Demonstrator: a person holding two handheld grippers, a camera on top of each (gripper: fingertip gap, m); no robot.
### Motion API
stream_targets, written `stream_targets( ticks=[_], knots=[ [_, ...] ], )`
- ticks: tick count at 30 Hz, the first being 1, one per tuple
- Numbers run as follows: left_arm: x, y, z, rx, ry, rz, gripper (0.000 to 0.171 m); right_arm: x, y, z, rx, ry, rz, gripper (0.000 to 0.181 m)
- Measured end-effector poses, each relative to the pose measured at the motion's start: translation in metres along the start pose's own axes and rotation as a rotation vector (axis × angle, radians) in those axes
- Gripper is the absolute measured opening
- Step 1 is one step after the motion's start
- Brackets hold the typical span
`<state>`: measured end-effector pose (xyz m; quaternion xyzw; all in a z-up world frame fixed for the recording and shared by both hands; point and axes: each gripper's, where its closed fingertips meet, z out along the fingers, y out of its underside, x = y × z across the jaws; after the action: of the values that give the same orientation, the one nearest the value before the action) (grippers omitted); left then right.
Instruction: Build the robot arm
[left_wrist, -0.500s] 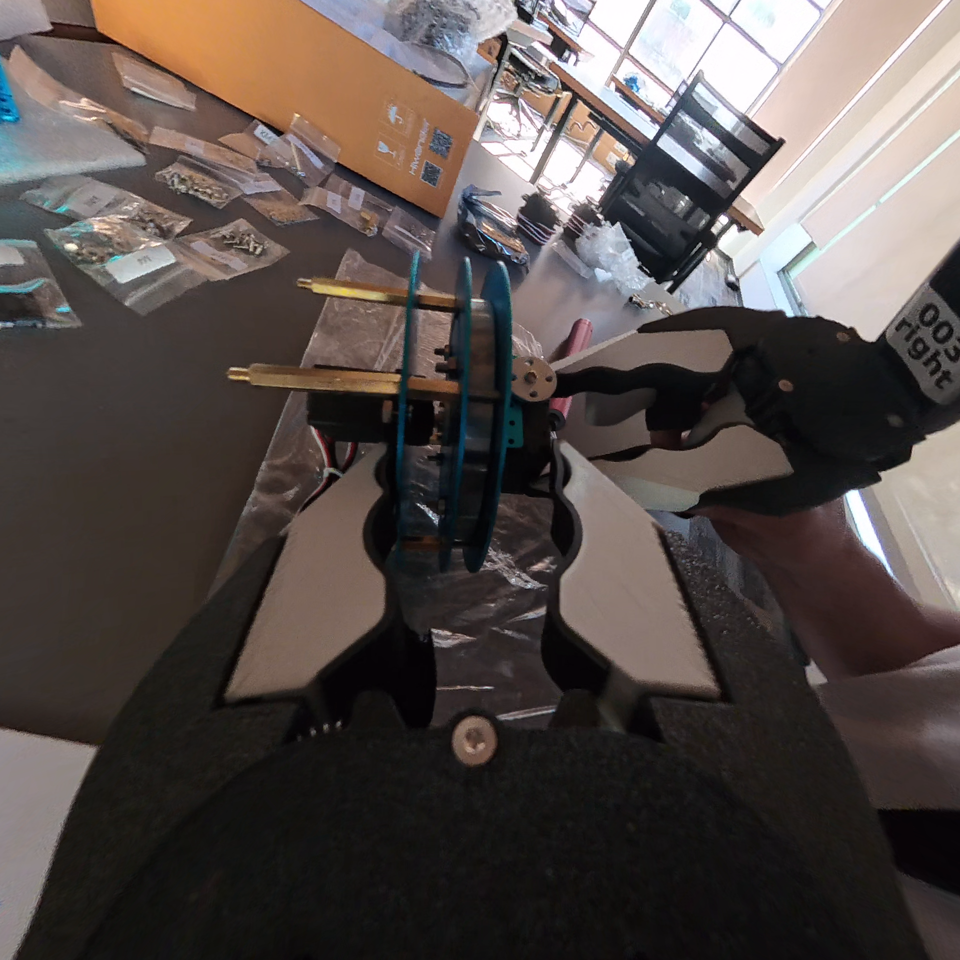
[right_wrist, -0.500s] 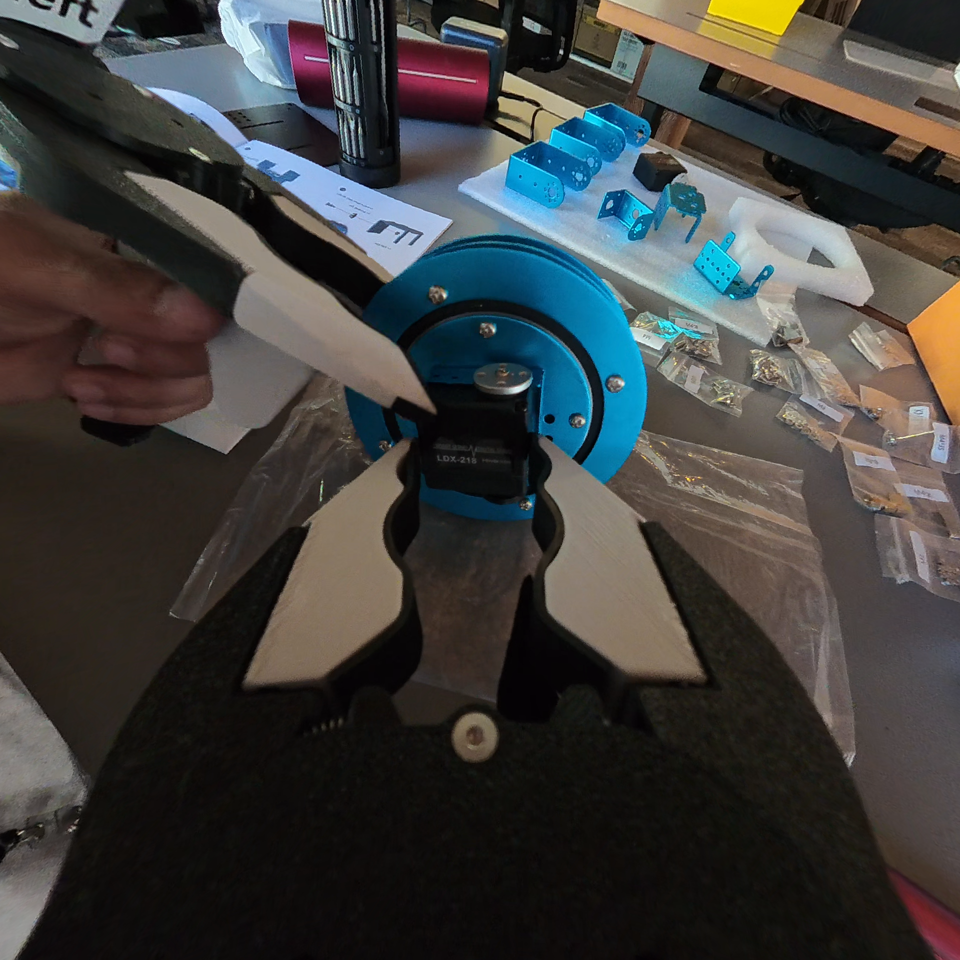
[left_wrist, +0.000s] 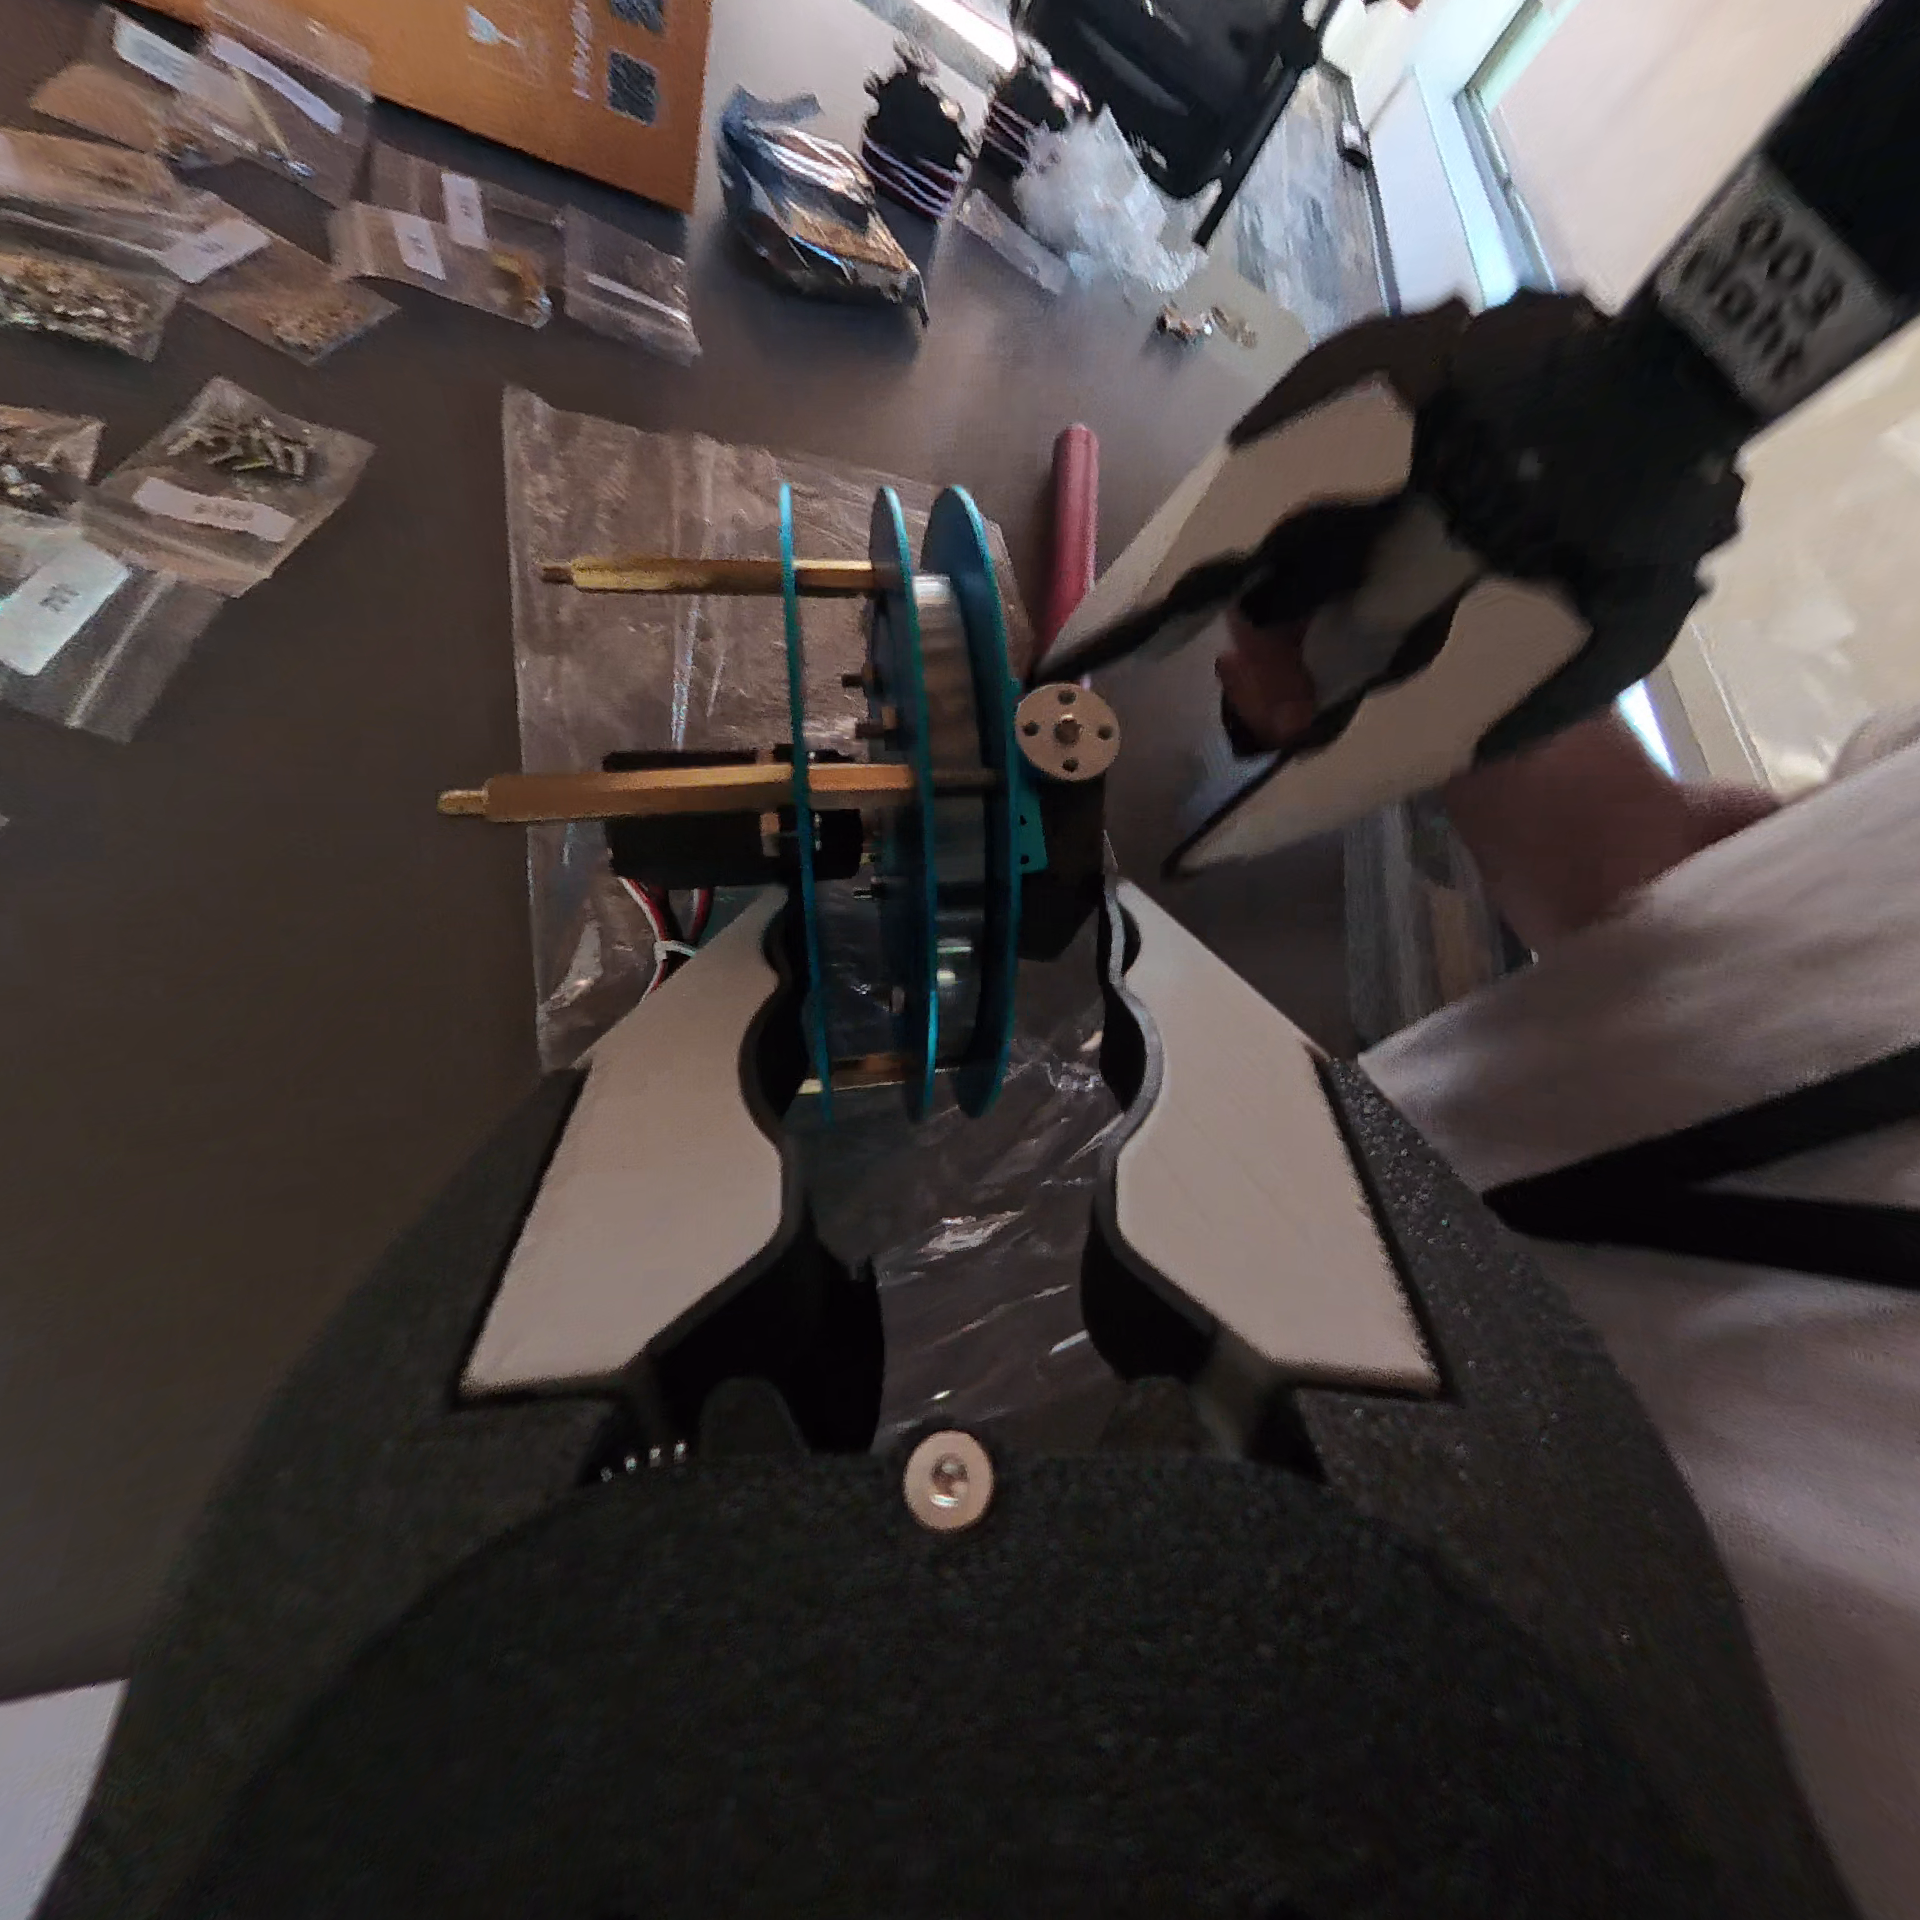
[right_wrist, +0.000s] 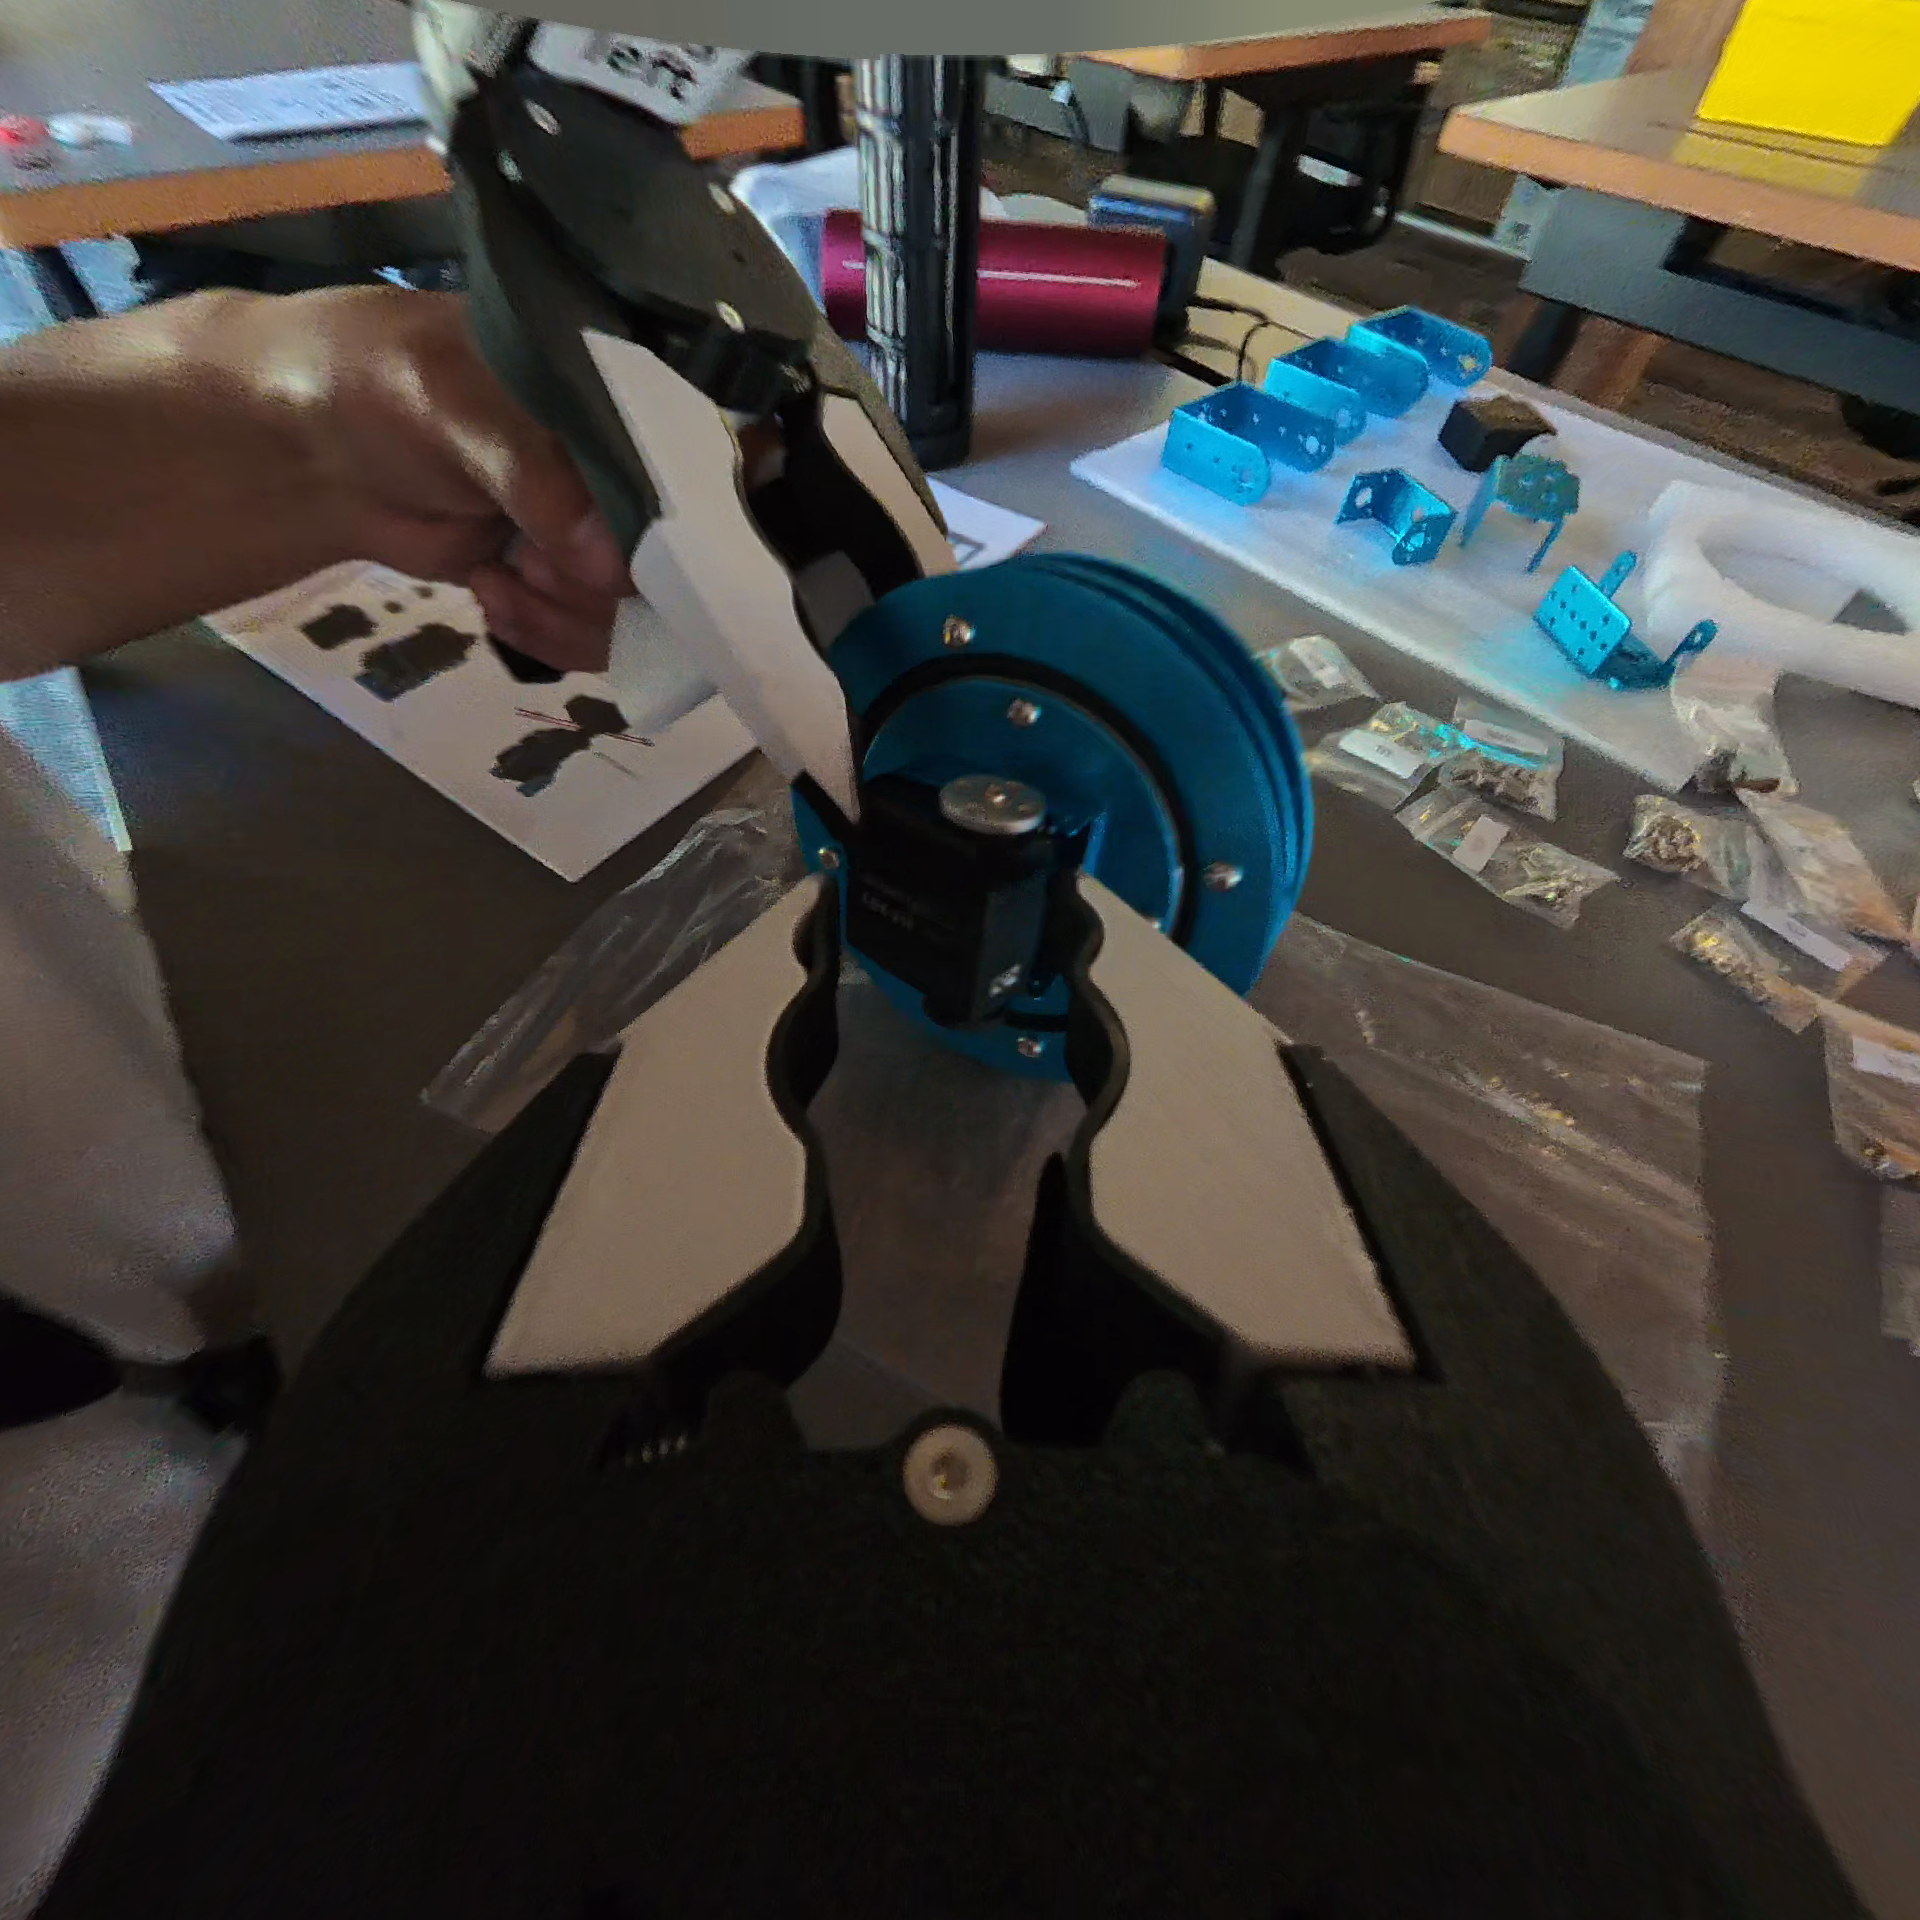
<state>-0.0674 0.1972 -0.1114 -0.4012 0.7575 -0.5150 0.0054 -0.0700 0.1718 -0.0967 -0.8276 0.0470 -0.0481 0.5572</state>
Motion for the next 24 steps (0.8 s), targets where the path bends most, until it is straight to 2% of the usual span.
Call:
stream_targets(
  ticks=[2,4,6,8,11,13,17,21,24],
  knots=[
    [0.0,0.0,0.0,-0.043,0.023,0.018,0.054,0.014,-0.017,-0.018,0.045,-0.031,0.006,0.04],
    [-0.001,-0.001,0.0,-0.064,0.039,0.017,0.055,0.028,-0.033,-0.028,0.1,-0.092,0.02,0.056],
    [-0.001,-0.001,0.001,-0.066,0.037,0.025,0.054,0.036,-0.027,-0.02,0.074,-0.178,0.042,0.087],
    [0.0,0.0,0.001,-0.06,0.028,0.033,0.055,0.036,-0.007,-0.003,0.005,-0.263,0.053,0.098],
    [0.0,-0.001,0.001,-0.044,0.021,0.03,0.055,0.025,0.009,0.021,-0.057,-0.346,0.047,0.103],
    [-0.001,-0.001,0.001,-0.03,0.024,0.019,0.054,0.031,0.014,0.03,-0.096,-0.289,-0.019,0.092],
    [-0.004,0.001,0.0,0.001,0.028,0.031,0.055,0.034,0.011,0.031,-0.068,-0.313,-0.043,0.084],
    [-0.002,0.007,0.01,0.026,-0.006,0.063,0.067,0.034,0.011,0.031,-0.041,-0.312,-0.052,0.088],
    [-0.007,0.005,0.013,0.06,-0.083,0.068,0.059,0.034,0.011,0.03,-0.03,-0.297,-0.07,0.089]
  ],
)
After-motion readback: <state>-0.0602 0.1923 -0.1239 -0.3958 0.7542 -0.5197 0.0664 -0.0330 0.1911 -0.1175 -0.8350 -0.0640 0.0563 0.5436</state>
